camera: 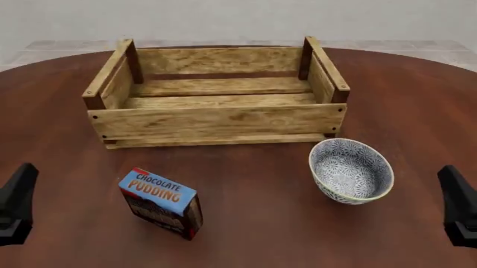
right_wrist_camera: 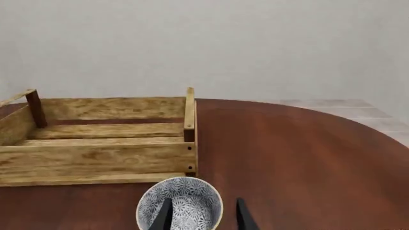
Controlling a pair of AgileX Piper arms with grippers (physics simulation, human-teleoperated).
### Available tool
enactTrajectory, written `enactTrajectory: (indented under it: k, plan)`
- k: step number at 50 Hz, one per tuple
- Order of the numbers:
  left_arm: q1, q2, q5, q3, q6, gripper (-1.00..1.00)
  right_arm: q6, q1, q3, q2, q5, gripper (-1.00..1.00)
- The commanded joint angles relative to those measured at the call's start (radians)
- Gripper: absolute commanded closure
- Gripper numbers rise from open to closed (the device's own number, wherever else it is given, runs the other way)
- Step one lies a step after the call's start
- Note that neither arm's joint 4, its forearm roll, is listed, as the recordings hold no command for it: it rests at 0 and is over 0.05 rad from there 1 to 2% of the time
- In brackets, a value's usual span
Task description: Pick up the salad dressing and put it in the tray.
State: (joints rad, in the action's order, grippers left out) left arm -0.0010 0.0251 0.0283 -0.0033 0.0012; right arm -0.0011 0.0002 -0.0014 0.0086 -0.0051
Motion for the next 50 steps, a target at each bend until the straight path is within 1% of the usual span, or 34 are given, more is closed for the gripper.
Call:
enactTrajectory:
  k: [1, 5, 13, 22, 24, 25, 29, 32, 33, 38, 42, 45, 48, 50]
  plan:
    - [-0.004, -0.014, -0.021, -0.015, -0.002, -1.0, 0.012, -0.007, -0.002, 0.015, -0.009, -1.0]
    - [-0.017, -0.014, -0.017, -0.012, 0.001, -1.0, 0.017, -0.006, 0.0, 0.039, -0.03, -1.0]
    - [-0.014, -0.016, -0.026, -0.025, 0.002, -1.0, 0.019, -0.001, 0.001, 0.057, -0.045, -1.0]
    - [-0.012, -0.012, -0.115, -0.103, 0.001, -1.0, 0.021, 0.0, 0.001, 0.077, -0.057, -1.0]
    - [-0.016, -0.006, -0.137, -0.131, 0.023, -1.0, 0.022, -0.001, 0.001, 0.076, -0.056, -1.0]
    - [-0.014, -0.001, -0.144, -0.143, 0.018, -1.0, 0.022, -0.002, 0.001, 0.078, -0.057, -1.0]
    - [-0.017, 0.037, -0.169, -0.197, 0.05, -1.0, 0.026, -0.005, 0.001, 0.075, -0.053, -1.0]
    - [-0.012, 0.052, -0.191, -0.242, 0.058, -1.0, 0.026, -0.005, 0.001, 0.081, -0.059, -1.0]
    - [-0.002, 0.075, -0.188, -0.251, 0.066, -1.0, 0.026, -0.004, 0.001, 0.08, -0.058, -1.0]
    - [0.012, 0.106, -0.21, -0.294, 0.082, -1.0, 0.024, -0.001, 0.001, 0.088, -0.064, -1.0]
    - [0.007, 0.137, -0.224, -0.314, 0.085, -1.0, 0.026, -0.002, 0.001, 0.104, -0.078, -1.0]
    - [0.035, 0.154, -0.244, -0.346, 0.089, -1.0, 0.027, -0.002, 0.001, 0.117, -0.088, -1.0]
    - [0.035, 0.168, -0.262, -0.369, 0.08, -1.0, 0.027, -0.002, 0.001, 0.125, -0.094, -1.0]
    - [0.047, 0.172, -0.272, -0.374, 0.091, -1.0, 0.027, -0.002, 0.001, 0.128, -0.096, -1.0]
